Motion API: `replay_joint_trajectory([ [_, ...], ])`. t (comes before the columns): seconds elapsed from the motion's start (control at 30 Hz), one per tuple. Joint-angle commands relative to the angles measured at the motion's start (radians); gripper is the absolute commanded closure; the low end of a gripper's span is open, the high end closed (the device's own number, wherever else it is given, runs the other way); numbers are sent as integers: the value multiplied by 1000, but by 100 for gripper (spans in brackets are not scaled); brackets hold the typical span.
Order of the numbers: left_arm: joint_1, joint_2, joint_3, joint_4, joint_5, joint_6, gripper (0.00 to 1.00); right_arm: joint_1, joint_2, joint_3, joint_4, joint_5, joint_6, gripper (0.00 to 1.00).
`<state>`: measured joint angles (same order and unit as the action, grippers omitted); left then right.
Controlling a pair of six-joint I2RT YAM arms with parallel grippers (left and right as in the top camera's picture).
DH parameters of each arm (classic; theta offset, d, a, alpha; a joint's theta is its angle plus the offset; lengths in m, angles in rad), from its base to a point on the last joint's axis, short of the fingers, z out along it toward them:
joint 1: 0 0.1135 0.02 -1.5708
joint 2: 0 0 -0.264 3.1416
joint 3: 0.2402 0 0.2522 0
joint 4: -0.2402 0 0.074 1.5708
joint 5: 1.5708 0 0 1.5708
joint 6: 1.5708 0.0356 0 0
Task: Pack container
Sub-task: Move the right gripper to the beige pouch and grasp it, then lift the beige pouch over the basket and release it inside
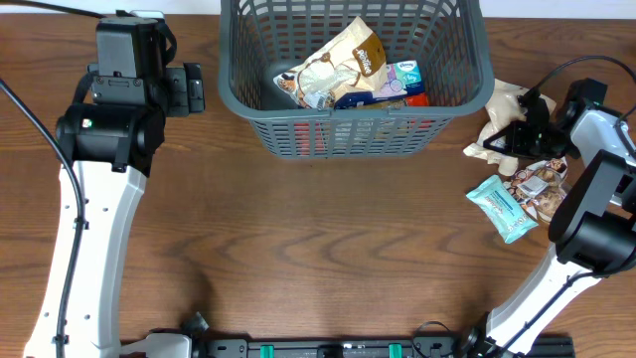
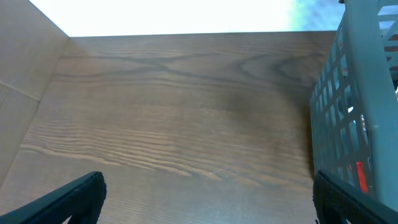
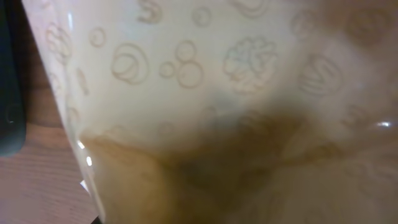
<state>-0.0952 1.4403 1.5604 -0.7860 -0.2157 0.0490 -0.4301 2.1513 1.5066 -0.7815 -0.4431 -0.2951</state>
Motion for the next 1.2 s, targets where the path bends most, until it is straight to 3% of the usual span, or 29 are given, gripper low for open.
replay_joint_trajectory([
  [0.0,2,4,10,-2,3,-8,1,12,31,-14,-23,35,24,99],
  [0.27,2,4,10,-2,2,-8,1,11,-187,18,-23,35,82,99],
  [0.73,2,4,10,41,2,11,1,111,-819,195,16,16,93,99],
  [0.9,2,4,10,49,2,11,1,235,-889,195,75,-177,92,99],
  [1.17,2,4,10,47,2,11,1,443,-738,194,159,-121,104,99],
])
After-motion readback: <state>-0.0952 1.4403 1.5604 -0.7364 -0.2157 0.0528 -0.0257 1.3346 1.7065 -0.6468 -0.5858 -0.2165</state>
